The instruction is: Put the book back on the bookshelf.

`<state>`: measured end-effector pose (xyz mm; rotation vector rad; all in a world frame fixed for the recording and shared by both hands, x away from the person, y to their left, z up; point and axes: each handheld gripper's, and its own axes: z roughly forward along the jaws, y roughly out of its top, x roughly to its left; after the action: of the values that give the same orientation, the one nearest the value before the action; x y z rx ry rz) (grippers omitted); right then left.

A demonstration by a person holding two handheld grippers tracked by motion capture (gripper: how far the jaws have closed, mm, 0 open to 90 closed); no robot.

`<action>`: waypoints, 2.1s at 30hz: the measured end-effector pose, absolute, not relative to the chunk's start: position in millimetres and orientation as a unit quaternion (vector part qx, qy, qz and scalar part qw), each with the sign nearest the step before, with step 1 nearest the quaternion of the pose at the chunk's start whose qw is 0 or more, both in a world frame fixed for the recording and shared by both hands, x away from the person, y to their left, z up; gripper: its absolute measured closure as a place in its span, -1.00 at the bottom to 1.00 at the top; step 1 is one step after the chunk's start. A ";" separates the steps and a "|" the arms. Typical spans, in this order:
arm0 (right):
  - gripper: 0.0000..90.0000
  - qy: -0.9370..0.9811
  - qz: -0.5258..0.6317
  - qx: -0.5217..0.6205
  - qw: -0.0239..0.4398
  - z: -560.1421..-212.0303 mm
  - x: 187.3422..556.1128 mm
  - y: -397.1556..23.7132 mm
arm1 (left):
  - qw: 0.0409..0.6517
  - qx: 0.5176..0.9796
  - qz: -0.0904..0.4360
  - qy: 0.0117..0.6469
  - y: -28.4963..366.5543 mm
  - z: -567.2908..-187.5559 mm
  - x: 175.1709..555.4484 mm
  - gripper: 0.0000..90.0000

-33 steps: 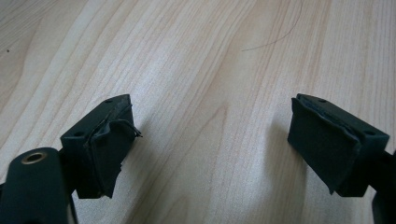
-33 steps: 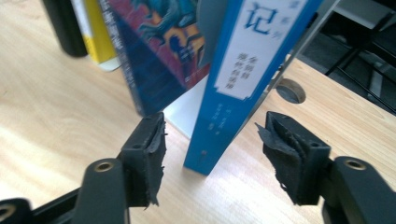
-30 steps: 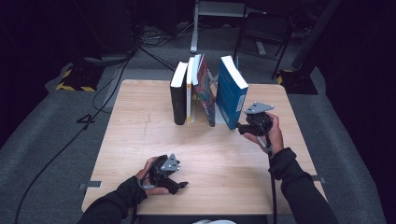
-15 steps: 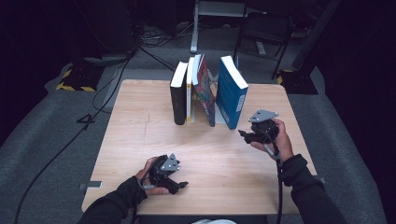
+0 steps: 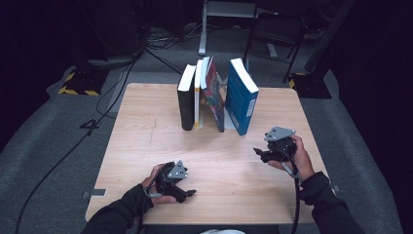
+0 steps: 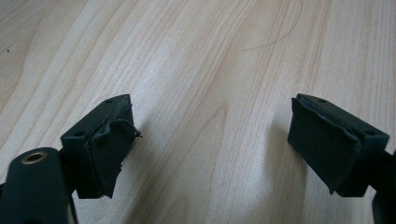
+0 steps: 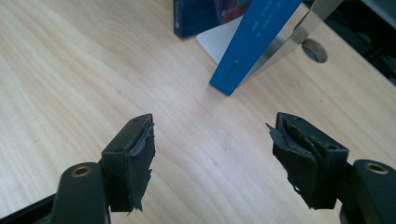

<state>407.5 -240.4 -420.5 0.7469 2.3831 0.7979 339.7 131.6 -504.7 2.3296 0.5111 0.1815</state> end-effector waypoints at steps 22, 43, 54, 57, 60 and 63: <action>-0.33 0.885 0.272 0.281 0.254 -445.6 376.0 -272.0 | 0.367 0.906 0.071 0.200 131.6 -504.7 339.6 -0.67; -0.37 0.868 0.309 0.291 0.260 -470.7 337.5 -320.2 | 0.366 0.906 0.070 0.199 131.6 -504.7 340.0 -0.67; -0.37 0.853 0.329 0.328 0.240 -488.8 318.9 -348.6 | 0.366 0.907 0.070 0.197 131.5 -504.6 340.7 -0.67; -0.37 0.847 0.332 0.343 0.235 -493.6 312.8 -358.2 | 0.366 0.907 0.069 0.196 131.6 -504.5 341.3 -0.67; -0.37 0.841 0.337 0.356 0.230 -498.7 308.1 -365.4 | 0.366 0.907 0.069 0.196 131.5 -504.5 341.3 -0.67; -0.38 0.834 0.345 0.366 0.224 -500.3 305.1 -371.4 | 0.366 0.907 0.069 0.196 131.6 -504.5 341.5 -0.67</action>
<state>305.1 -371.4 -500.3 1.0113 2.3031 0.9534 341.5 131.6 -504.5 2.3328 0.5030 0.1778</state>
